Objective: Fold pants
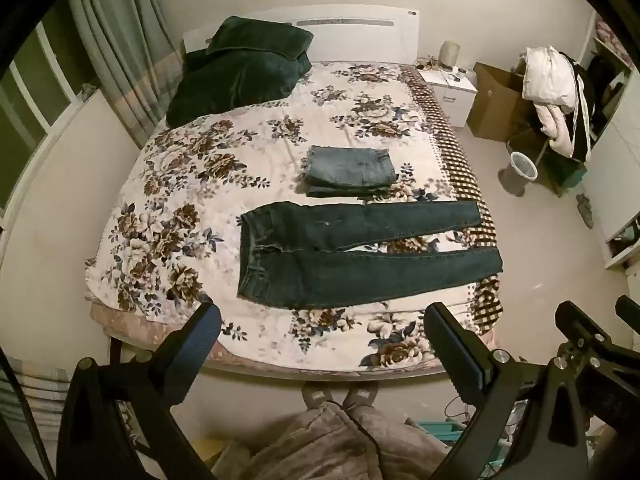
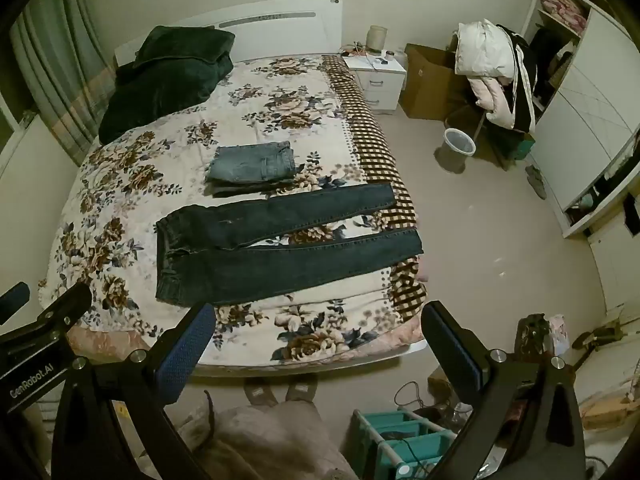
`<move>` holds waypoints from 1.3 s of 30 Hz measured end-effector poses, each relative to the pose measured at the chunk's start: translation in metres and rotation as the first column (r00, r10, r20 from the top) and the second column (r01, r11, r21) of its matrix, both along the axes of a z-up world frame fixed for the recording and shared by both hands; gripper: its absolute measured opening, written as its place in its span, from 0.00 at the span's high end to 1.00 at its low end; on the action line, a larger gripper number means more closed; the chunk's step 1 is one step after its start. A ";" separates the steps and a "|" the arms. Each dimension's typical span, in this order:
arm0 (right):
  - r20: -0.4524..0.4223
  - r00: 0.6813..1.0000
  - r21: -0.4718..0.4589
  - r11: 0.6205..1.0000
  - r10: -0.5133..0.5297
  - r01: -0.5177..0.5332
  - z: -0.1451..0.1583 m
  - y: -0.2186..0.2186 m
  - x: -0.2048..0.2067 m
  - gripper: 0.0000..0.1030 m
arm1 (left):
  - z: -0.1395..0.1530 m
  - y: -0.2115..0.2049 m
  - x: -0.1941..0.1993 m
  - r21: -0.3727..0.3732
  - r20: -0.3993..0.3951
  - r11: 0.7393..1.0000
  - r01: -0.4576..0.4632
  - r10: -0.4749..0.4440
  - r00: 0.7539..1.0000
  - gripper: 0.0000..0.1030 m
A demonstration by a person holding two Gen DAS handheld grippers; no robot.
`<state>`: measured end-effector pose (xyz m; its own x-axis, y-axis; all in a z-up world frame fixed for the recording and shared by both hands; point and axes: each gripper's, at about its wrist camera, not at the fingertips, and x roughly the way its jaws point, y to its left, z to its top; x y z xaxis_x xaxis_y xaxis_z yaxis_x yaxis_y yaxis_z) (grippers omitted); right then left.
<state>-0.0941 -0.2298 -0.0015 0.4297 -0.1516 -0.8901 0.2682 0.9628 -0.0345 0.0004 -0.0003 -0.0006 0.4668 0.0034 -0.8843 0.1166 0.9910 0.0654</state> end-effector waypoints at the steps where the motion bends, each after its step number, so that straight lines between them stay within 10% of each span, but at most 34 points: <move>1: 0.001 1.000 0.000 1.000 0.000 0.000 0.000 0.000 0.000 0.00 | 0.000 0.000 -0.001 -0.004 0.013 1.000 -0.001 0.001 1.000 0.00; 39: 0.032 0.999 -0.006 1.000 0.017 -0.016 0.013 -0.007 0.005 0.00 | 0.017 -0.004 0.002 -0.044 0.022 0.999 0.012 -0.011 1.000 0.00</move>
<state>-0.0896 -0.2370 0.0114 0.4602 -0.1491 -0.8752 0.2533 0.9669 -0.0316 0.0024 -0.0041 0.0165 0.4858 -0.0408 -0.8731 0.1266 0.9917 0.0241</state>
